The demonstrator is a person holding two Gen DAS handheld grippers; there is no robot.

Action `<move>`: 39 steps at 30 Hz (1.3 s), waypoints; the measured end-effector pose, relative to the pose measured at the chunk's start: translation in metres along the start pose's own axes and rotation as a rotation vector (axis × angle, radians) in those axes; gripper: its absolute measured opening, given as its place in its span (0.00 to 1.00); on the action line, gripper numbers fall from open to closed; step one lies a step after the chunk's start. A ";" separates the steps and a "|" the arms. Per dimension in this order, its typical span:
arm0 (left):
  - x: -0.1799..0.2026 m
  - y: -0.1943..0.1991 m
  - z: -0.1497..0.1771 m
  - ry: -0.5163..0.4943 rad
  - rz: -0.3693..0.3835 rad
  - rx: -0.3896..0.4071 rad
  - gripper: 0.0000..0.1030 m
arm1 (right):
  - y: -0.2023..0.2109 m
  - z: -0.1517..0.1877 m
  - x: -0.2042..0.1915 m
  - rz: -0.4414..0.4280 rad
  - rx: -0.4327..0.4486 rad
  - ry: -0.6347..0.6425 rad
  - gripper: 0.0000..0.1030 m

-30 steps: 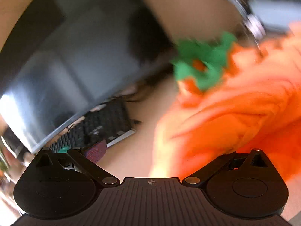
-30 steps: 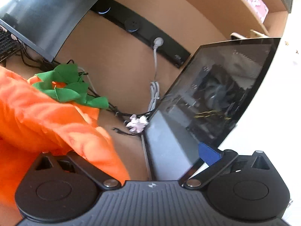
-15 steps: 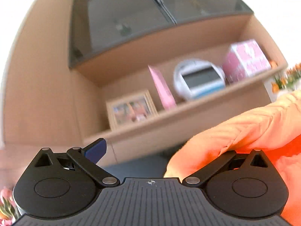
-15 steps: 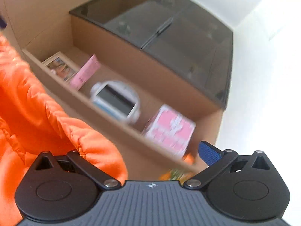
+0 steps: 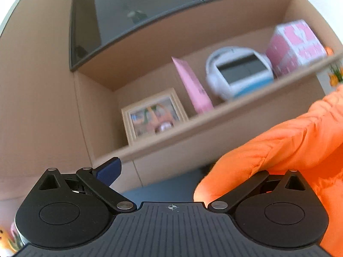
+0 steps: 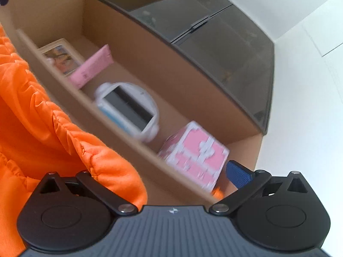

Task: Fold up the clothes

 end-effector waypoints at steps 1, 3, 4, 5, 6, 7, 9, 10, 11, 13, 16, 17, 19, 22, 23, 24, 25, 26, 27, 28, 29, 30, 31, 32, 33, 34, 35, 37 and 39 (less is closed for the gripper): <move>-0.003 0.004 -0.001 0.017 0.005 0.014 1.00 | -0.004 -0.005 0.004 0.008 0.009 -0.022 1.00; -0.006 0.019 0.008 0.055 0.035 0.023 1.00 | -0.001 -0.011 0.009 0.011 0.029 -0.060 1.00; -0.006 0.030 0.017 0.071 0.064 0.016 1.00 | 0.005 -0.011 0.010 0.005 0.041 -0.075 1.00; -0.005 0.043 0.031 0.087 0.104 -0.005 1.00 | 0.018 -0.006 0.006 -0.020 0.045 -0.073 1.00; -0.003 0.055 0.048 0.101 0.147 -0.042 1.00 | 0.031 0.000 0.002 -0.047 0.048 -0.070 1.00; 0.000 0.069 0.070 0.115 0.204 -0.101 1.00 | 0.048 0.012 -0.005 -0.096 0.031 -0.057 1.00; 0.014 0.095 0.128 0.144 0.341 -0.301 1.00 | 0.081 0.040 -0.020 -0.222 -0.046 -0.038 1.00; 0.024 0.106 0.165 0.163 0.414 -0.443 1.00 | 0.101 0.062 -0.030 -0.321 -0.122 -0.047 1.00; 0.034 0.118 0.206 0.188 0.466 -0.599 1.00 | 0.118 0.084 -0.040 -0.424 -0.222 -0.067 1.00; 0.051 0.146 0.285 0.213 0.510 -0.866 1.00 | 0.151 0.142 -0.065 -0.623 -0.503 -0.152 1.00; 0.051 0.177 0.332 0.185 0.510 -1.008 1.00 | 0.200 0.219 -0.098 -0.793 -0.879 -0.256 1.00; 0.047 0.184 0.334 0.180 0.522 -1.018 1.00 | 0.211 0.228 -0.099 -0.808 -0.927 -0.268 1.00; 0.035 0.191 0.327 0.184 0.550 -1.006 1.00 | 0.226 0.237 -0.089 -0.829 -0.975 -0.318 1.00; 0.011 0.171 0.288 0.266 0.599 -0.876 1.00 | 0.217 0.233 -0.056 -0.800 -0.970 -0.459 1.00; 0.008 0.160 0.275 0.312 0.615 -0.829 1.00 | 0.210 0.232 -0.050 -0.793 -0.964 -0.530 1.00; 0.011 0.148 0.267 0.355 0.628 -0.805 1.00 | 0.204 0.231 -0.045 -0.786 -0.957 -0.602 1.00; 0.017 0.136 0.262 0.397 0.640 -0.792 1.00 | 0.197 0.230 -0.040 -0.777 -0.950 -0.673 1.00; 0.027 0.127 0.261 0.431 0.664 -0.807 1.00 | 0.190 0.229 -0.035 -0.769 -0.941 -0.745 1.00; 0.039 0.119 0.264 0.461 0.694 -0.835 1.00 | 0.183 0.228 -0.030 -0.759 -0.932 -0.817 1.00; 0.051 0.111 0.266 0.492 0.723 -0.863 1.00 | 0.178 0.226 -0.030 -0.782 -0.927 -0.885 1.00; 0.063 0.107 0.271 0.520 0.764 -0.890 1.00 | 0.176 0.224 -0.033 -0.790 -0.913 -0.889 1.00; 0.075 0.106 0.277 0.542 0.797 -0.911 1.00 | 0.174 0.222 -0.035 -0.797 -0.897 -0.889 1.00; 0.085 0.106 0.284 0.563 0.823 -0.927 1.00 | 0.171 0.220 -0.038 -0.804 -0.882 -0.889 1.00; 0.096 0.105 0.291 0.589 0.842 -0.955 1.00 | 0.169 0.218 -0.040 -0.811 -0.867 -0.889 1.00; 0.107 0.104 0.299 0.618 0.858 -0.987 1.00 | 0.167 0.216 -0.043 -0.818 -0.852 -0.889 1.00; 0.116 0.102 0.308 0.643 0.868 -1.022 1.00 | 0.163 0.218 -0.049 -0.816 -0.864 -0.900 1.00; 0.124 0.099 0.316 0.655 0.871 -1.059 1.00 | 0.158 0.225 -0.058 -0.822 -0.895 -0.939 1.00; 0.134 0.093 0.329 0.629 0.850 -1.108 1.00 | 0.147 0.239 -0.078 -0.836 -0.960 -1.019 1.00; 0.138 0.085 0.342 0.588 0.829 -1.128 1.00 | 0.139 0.254 -0.101 -0.844 -1.031 -1.084 1.00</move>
Point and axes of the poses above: each gripper's, at about its wrist camera, not at the fingertips, and y roughly against the way its jaws point, x to its right, z to its underside, the point moved 2 cm from there along -y, roughly the way its jaws point, and after that the axes turned 7 degrees about -z, right-handed, at the moved point
